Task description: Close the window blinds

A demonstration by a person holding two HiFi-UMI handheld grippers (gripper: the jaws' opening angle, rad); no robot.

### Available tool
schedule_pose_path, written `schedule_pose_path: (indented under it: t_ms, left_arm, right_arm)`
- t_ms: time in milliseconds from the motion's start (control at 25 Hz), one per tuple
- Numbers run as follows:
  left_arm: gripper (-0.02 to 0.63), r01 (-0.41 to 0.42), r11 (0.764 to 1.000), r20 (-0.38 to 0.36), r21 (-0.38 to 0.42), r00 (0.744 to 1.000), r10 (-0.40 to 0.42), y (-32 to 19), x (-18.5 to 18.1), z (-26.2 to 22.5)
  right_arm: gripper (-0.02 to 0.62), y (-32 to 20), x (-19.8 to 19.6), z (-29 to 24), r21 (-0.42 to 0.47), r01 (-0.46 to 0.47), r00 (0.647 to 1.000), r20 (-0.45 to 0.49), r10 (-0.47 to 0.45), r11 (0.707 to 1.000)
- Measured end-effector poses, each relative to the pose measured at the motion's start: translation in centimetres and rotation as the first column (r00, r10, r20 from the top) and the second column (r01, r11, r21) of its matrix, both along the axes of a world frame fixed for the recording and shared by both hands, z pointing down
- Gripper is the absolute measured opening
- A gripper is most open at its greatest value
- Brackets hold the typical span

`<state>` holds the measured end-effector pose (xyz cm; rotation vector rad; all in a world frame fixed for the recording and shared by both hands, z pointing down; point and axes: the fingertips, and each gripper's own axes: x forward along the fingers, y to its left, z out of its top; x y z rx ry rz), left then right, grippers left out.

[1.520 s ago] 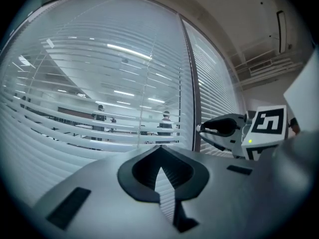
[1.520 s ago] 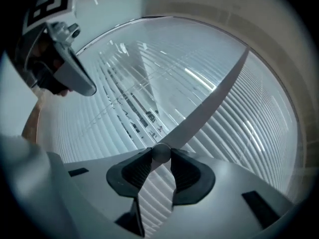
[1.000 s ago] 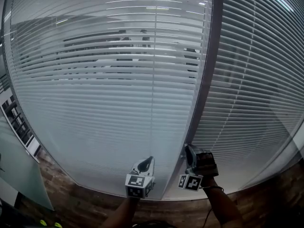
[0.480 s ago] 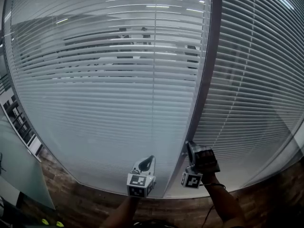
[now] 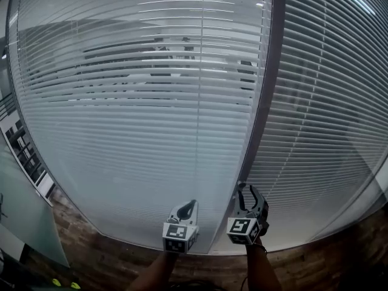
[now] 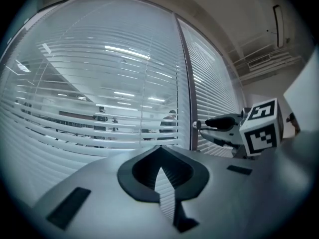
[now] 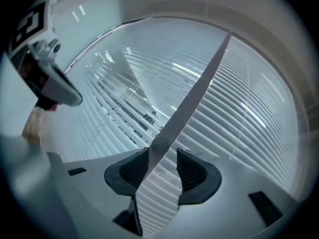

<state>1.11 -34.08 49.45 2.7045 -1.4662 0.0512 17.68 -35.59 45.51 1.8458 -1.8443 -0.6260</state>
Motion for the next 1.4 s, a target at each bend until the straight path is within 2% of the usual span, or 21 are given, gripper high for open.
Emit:
schedule_pose_path:
  t_ms: [40, 120, 200, 360, 480, 600, 640, 880, 1040, 1200, 1320, 1400]
  left_arm:
    - [0.000, -0.001, 1.000, 0.002, -0.004, 1.000, 0.001, 0.1, 0.1, 0.2]
    - [0.000, -0.003, 1.000, 0.000, -0.016, 1.000, 0.003, 0.4, 0.2, 0.8]
    - [0.000, -0.007, 1.000, -0.002, -0.024, 1.000, 0.007, 0.6, 0.2, 1.1]
    - [0.000, 0.003, 1.000, -0.001, -0.025, 1.000, -0.003, 0.6, -0.5, 1.1]
    - [0.000, 0.011, 1.000, -0.008, -0.027, 1.000, -0.012, 0.7, -0.9, 1.1]
    - [0.000, 0.014, 1.000, -0.014, -0.021, 1.000, -0.014, 0.8, -0.9, 0.7]
    - [0.000, 0.014, 1.000, -0.017, -0.016, 1.000, -0.015, 0.8, -0.9, 0.4]
    - [0.000, 0.016, 1.000, -0.021, -0.011, 1.000, -0.016, 0.8, -0.9, 0.0]
    - [0.000, 0.013, 1.000, -0.014, -0.010, 1.000, -0.013, 0.6, -1.0, 0.3]
    - [0.000, 0.007, 1.000, 0.006, -0.003, 1.000, -0.007, 0.6, -0.9, 0.5]
    - [0.000, 0.002, 1.000, 0.002, 0.004, 1.000, -0.002, 0.5, -0.7, 0.1]
    - [0.000, -0.004, 1.000, -0.018, -0.006, 1.000, 0.004, 0.6, -0.7, -0.1]
  right_arm:
    - [0.156, -0.3, -0.2, 0.3, -0.006, 0.017, 0.996, 0.093, -0.017, 1.000]
    - [0.156, -0.8, -0.6, 0.7, -0.007, 0.054, 0.958, 0.281, -0.050, 0.999]
    - [0.156, -0.9, -0.8, 0.2, -0.014, 0.052, 0.916, 0.400, -0.043, 0.999]
    - [0.156, -1.1, -0.2, -0.1, 0.002, 0.019, 0.868, 0.497, -0.017, 1.000]
    - [0.156, -1.3, 0.2, -0.2, 0.023, -0.003, 0.852, 0.523, -0.009, 1.000]
    - [0.153, -1.4, 0.3, -0.5, 0.024, -0.015, 0.850, 0.527, 0.000, 1.000]
    - [0.127, -1.5, 0.3, -0.5, 0.020, -0.015, 0.847, 0.531, 0.002, 1.000]
    - [0.124, -1.4, 0.4, -0.6, 0.031, -0.003, 0.838, 0.546, -0.014, 1.000]
    - [0.124, -1.4, 0.3, -0.6, 0.030, 0.004, 0.851, 0.524, -0.020, 1.000]
    - [0.124, -1.3, 0.0, -0.9, 0.022, 0.012, 0.909, 0.416, -0.020, 1.000]
    - [0.124, -1.4, -0.2, -0.8, 0.017, 0.021, 0.966, 0.257, -0.024, 1.000]
    - [0.124, -1.3, -0.4, -0.6, 0.000, 0.024, 0.990, 0.141, -0.024, 1.000]
